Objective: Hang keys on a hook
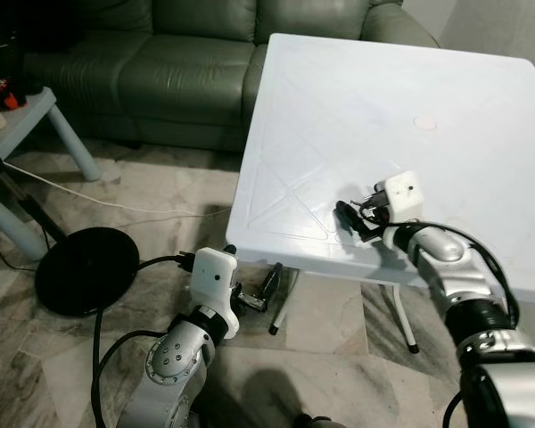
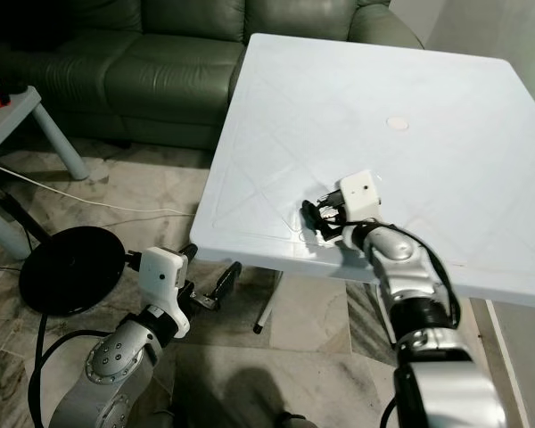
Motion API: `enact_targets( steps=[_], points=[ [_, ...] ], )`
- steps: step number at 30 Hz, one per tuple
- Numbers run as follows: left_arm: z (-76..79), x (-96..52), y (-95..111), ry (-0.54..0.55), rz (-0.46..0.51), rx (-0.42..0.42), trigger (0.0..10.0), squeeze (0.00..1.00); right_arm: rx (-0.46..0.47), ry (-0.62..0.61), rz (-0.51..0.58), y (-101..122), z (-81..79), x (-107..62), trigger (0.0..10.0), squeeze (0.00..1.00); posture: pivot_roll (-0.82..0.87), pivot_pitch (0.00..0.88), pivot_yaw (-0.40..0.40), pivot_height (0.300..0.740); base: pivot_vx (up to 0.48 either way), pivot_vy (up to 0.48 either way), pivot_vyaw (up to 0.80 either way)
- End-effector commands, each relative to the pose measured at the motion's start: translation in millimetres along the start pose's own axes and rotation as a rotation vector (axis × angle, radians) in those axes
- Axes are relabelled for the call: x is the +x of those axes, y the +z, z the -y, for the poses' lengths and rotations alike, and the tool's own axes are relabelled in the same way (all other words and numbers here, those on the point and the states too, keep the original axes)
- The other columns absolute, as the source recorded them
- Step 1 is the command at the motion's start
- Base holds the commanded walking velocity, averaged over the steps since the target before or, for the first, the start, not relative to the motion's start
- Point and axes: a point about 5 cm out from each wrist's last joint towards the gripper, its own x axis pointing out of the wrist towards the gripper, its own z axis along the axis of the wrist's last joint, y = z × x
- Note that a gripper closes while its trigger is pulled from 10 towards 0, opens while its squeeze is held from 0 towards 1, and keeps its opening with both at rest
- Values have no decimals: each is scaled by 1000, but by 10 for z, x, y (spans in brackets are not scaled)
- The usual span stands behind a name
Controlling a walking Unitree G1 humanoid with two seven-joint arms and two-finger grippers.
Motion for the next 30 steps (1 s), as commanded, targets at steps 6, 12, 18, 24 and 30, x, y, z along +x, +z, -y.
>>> enact_targets(
  steps=[6, 12, 18, 24, 30],
  points=[
    [43, -19, 14, 8, 0, -8, 10000, 0, 68, 86, 95, 147, 146, -76, 10000, 0, 1, 230, -50, 740, 0, 0, 0],
    [41, -17, 17, 12, -1, -6, 10000, 0, 53, 220, 70, 53, 146, -173, 10000, 0, 2, 233, -49, 740, 0, 0, 0],
    [35, -16, 24, 16, -1, -4, 10000, 0, 35, 205, 23, -37, 188, -225, 10000, 0, 1, 234, -44, 740, 0, 0, 0],
    [39, -7, 27, 12, -2, -3, 10000, 0, -23, 225, -28, -100, 215, -275, 1451, 0, 1, 237, -42, 740, 0, 0, 0],
    [35, -7, 27, 15, -2, -4, 10000, 0, -20, 233, -16, -94, 233, -293, 0, 0, 0, 238, -42, 740, 0, 0, 0]
  ],
)
